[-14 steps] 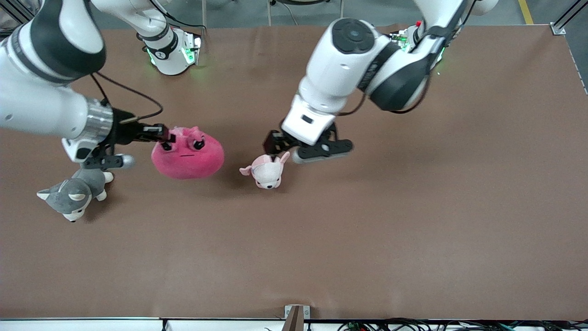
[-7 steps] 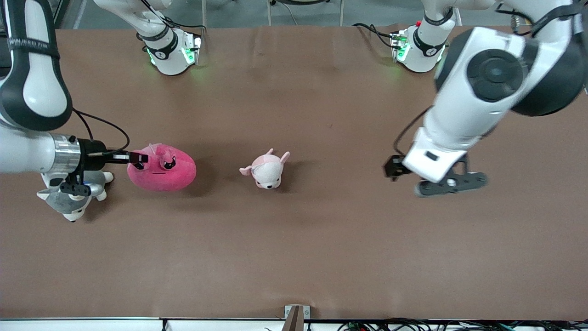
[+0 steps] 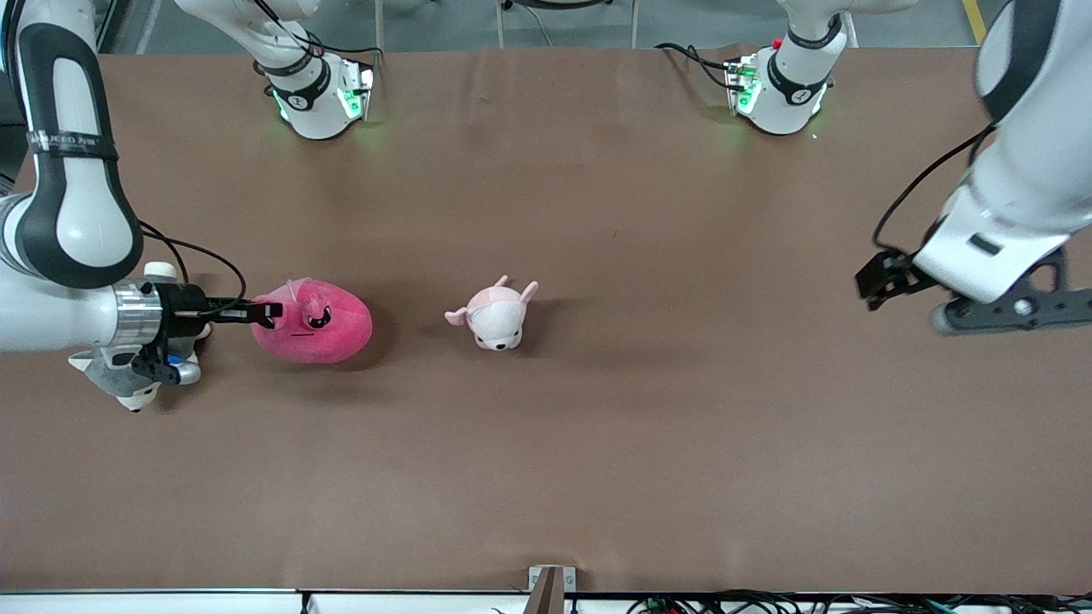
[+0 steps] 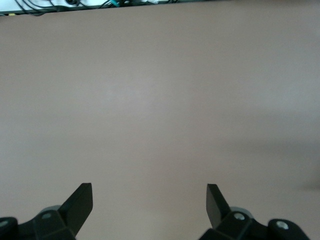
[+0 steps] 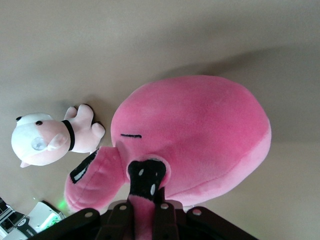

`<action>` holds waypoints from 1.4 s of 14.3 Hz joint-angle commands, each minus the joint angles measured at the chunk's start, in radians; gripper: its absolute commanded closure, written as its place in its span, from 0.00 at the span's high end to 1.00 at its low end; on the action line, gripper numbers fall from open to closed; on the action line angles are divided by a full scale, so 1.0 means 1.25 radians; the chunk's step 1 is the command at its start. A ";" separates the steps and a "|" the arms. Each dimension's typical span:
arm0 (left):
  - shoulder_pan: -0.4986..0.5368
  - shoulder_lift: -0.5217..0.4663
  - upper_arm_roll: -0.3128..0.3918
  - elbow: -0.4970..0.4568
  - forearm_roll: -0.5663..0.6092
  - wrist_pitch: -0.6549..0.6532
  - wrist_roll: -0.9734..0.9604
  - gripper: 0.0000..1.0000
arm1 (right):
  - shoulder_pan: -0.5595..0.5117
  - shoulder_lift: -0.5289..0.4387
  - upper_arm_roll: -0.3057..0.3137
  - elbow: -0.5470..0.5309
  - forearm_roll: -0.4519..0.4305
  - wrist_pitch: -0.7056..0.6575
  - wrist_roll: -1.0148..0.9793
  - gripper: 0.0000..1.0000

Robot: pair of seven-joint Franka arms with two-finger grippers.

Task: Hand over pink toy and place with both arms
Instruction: 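Open the left gripper and withdraw it while the right gripper holds the plush, then lower the pink plush onto the table with the right gripper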

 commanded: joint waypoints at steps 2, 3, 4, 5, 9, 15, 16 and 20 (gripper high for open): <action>0.049 -0.119 0.018 -0.129 -0.085 -0.010 0.059 1.00 | -0.036 0.040 0.012 0.012 0.022 0.009 -0.031 0.02; 0.050 -0.162 0.022 -0.175 -0.102 -0.003 0.059 1.00 | -0.036 0.041 0.013 0.012 0.022 0.012 -0.032 0.02; 0.053 -0.204 0.029 -0.222 -0.106 0.004 0.059 1.00 | -0.035 0.044 0.013 0.012 0.024 0.012 -0.031 0.02; 0.054 -0.236 0.031 -0.259 -0.117 0.006 0.059 1.00 | -0.035 0.048 0.013 0.012 0.027 0.012 -0.031 0.02; 0.071 -0.257 0.036 -0.283 -0.140 0.005 0.058 1.00 | -0.033 0.059 0.013 0.011 0.064 0.012 -0.031 0.02; 0.075 -0.248 0.036 -0.285 -0.149 0.031 0.058 1.00 | -0.036 0.071 0.012 0.012 0.063 0.019 -0.033 0.02; 0.077 -0.248 0.036 -0.285 -0.150 0.030 0.058 1.00 | -0.036 0.075 0.012 0.011 0.064 0.026 -0.033 0.02; 0.076 -0.247 0.036 -0.282 -0.154 0.033 0.058 1.00 | -0.040 0.092 0.012 0.011 0.063 0.053 -0.039 0.03</action>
